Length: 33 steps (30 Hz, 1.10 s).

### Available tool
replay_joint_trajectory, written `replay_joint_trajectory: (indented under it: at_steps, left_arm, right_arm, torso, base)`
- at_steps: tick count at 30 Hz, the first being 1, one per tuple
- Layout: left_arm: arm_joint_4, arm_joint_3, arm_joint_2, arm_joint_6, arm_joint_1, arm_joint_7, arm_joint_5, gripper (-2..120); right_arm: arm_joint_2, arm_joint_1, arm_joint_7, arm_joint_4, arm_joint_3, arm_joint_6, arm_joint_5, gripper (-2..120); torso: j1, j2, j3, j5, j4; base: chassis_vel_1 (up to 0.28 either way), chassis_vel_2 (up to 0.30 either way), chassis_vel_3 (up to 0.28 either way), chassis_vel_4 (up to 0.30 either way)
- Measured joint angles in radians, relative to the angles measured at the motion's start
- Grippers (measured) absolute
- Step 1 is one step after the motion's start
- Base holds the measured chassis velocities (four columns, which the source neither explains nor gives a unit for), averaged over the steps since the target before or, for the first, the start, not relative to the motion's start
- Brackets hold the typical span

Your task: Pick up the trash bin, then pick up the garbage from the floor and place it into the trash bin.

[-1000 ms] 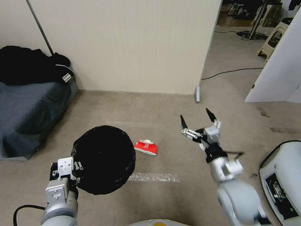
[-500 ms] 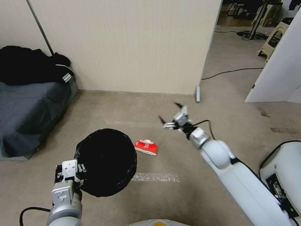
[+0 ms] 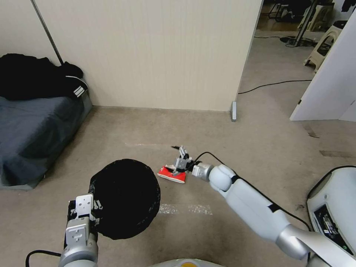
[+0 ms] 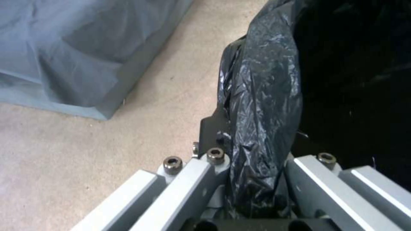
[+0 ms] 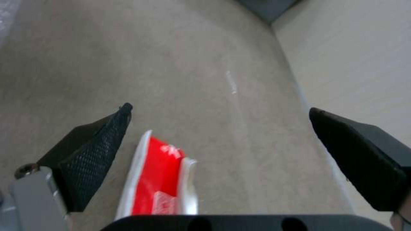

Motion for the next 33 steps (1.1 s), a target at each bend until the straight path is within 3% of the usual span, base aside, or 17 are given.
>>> replay_joint_trajectory:
  at_steps: [11,33]
  left_arm:
    - [0.000,0.010,-0.007,-0.009,0.016,0.000,0.006,1]
    - [0.010,0.030,-0.017,-0.031,0.029,0.000,0.046,1]
  right_arm:
    - [0.048,0.019,-0.031,-0.161,0.039,0.066,-0.081,100]
    - [0.167,0.083,0.035,-0.483,0.183,0.131,-0.180,100]
  torso:
    - [0.000,0.000,0.000,0.0001,-0.0001]
    - [0.000,0.000,0.000,0.0000,0.0000]
  base:
    - [0.000,0.000,0.000,0.000]
    - [0.000,0.000,0.000,0.000]
